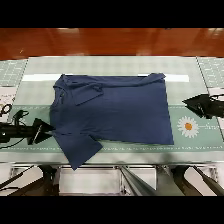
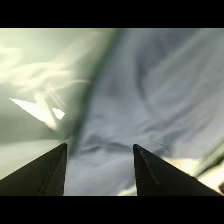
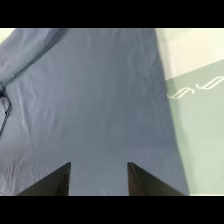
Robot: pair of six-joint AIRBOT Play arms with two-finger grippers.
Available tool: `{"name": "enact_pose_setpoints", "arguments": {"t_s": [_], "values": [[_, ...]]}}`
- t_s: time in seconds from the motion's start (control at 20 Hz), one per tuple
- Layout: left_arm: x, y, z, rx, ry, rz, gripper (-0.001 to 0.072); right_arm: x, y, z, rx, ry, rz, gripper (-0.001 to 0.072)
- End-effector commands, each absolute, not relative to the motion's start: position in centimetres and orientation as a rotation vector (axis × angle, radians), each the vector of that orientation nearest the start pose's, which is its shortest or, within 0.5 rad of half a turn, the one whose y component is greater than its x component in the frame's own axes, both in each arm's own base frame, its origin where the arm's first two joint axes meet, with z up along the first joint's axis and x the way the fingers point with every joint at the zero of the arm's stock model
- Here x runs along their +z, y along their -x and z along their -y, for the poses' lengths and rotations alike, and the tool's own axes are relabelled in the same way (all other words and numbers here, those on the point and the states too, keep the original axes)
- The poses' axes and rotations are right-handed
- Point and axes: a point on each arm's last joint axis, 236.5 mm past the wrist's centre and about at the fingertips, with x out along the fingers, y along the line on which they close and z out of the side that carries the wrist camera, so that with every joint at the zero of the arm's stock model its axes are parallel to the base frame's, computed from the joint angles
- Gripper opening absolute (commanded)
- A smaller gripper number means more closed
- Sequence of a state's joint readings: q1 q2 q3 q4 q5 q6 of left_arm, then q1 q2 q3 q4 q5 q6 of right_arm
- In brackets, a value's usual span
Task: Fold the shirts.
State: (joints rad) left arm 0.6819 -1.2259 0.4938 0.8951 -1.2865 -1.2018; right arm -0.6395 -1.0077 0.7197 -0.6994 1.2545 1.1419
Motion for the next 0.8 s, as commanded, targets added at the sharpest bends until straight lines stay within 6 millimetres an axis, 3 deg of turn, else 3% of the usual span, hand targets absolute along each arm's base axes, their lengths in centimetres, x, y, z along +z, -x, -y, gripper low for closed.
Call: {"name": "enact_pose_setpoints", "arguments": {"t_s": [0.0,0.05,0.1,0.15,0.3,0.4,0.65,0.75], "values": [[-11.3,-21.8,3.3,-0.163,1.055,-1.549,0.0507,2.4,-31.2,1.8,0.176,-0.861,-1.022,0.0413],[-11.7,-21.8,4.0,-0.177,1.028,-1.571,0.0501,2.4,-31.2,1.8,0.176,-0.861,-1.022,0.0413],[-11.9,-21.6,4.6,-0.2,1.0,-1.588,0.0327,2.4,-31.2,1.8,0.176,-0.861,-1.022,0.0413],[-12.0,-21.6,4.9,-0.219,0.972,-1.59,0.0029,2.4,-31.2,1.9,0.176,-0.86,-1.024,0.0413],[-11.4,-21.8,5.0,-0.25,0.954,-1.6,0.0023,-0.1,-29.1,3.5,0.088,-0.776,-1.133,0.0413],[-10.7,-22.0,5.0,-0.271,0.949,-1.602,0.0023,-3.0,-25.3,4.4,-0.046,-0.784,-1.312,0.0413],[-10.5,-22.1,5.0,-0.274,0.949,-1.6,0.0023,-8.2,-15.4,0.4,0.008,-0.878,-1.768,0.0415],[-10.5,-22.1,5.0,-0.274,0.949,-1.6,0.0023,-8.9,-14.4,0.3,0.001,-0.885,-1.829,0.0415]]}}
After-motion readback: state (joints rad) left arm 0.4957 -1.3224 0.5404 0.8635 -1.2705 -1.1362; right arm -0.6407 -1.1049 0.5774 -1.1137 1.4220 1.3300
